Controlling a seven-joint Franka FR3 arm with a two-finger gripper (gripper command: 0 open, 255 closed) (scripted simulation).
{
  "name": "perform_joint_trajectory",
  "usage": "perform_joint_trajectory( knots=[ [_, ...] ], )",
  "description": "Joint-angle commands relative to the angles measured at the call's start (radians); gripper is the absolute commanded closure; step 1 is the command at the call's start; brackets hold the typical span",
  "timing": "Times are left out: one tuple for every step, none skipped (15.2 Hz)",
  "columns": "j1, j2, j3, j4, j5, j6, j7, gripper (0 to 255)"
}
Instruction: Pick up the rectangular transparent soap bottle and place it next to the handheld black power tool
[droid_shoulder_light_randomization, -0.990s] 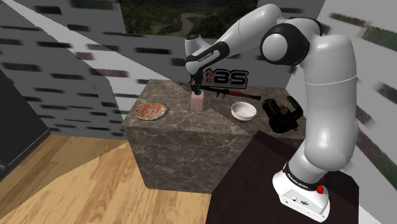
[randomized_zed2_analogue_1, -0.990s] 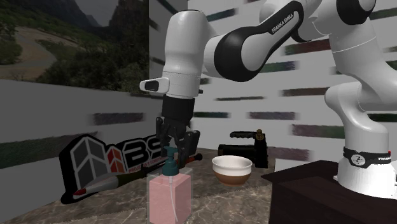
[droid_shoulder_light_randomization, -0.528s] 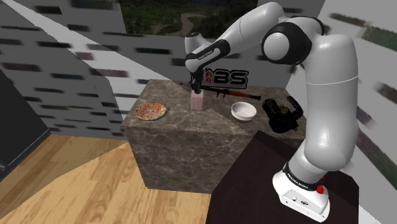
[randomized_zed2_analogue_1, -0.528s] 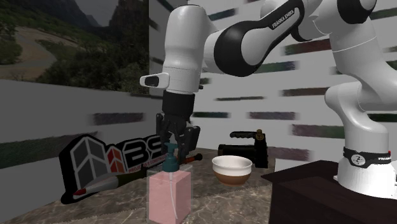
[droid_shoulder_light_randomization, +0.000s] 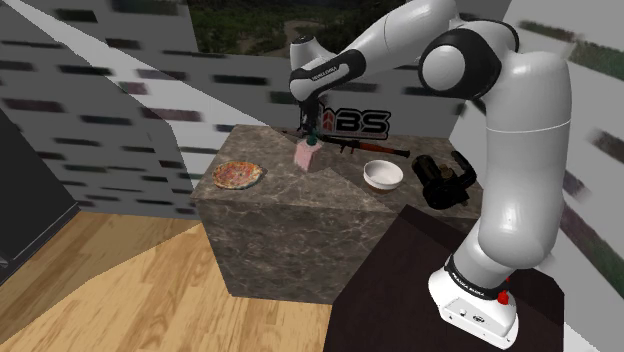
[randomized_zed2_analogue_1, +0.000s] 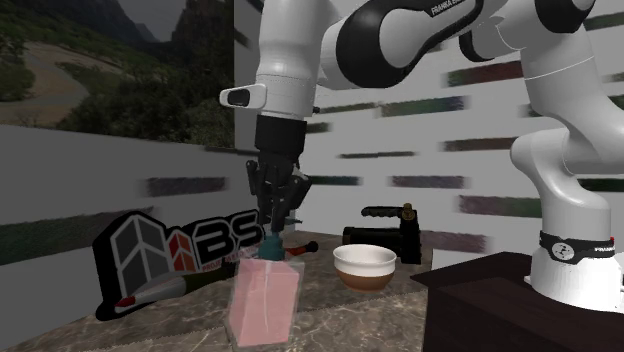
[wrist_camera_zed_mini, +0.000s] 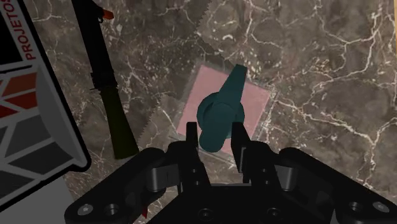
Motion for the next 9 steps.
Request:
perform_joint_trajectory(
  knots=[
    [-0.001, -0.012, 0.000, 0.012, 0.002, -0.023, -0.007, 255],
    [-0.001, -0.017, 0.000, 0.018, 0.003, -0.034, -0.009, 255],
    [-0.001, -0.021, 0.001, 0.025, 0.004, -0.045, -0.011, 255],
    [-0.001, -0.026, 0.001, 0.032, 0.005, -0.056, -0.014, 255],
    [-0.001, -0.030, 0.001, 0.039, 0.006, -0.067, -0.016, 255],
    [0.000, -0.034, 0.001, 0.046, 0.006, -0.079, -0.019, 255],
    [0.000, -0.038, 0.001, 0.054, 0.007, -0.090, -0.021, 255],
    [0.000, -0.042, 0.001, 0.061, 0.008, -0.102, -0.023, 255],
    [0.000, -0.046, 0.002, 0.070, 0.009, -0.113, -0.026, 255]
  ],
)
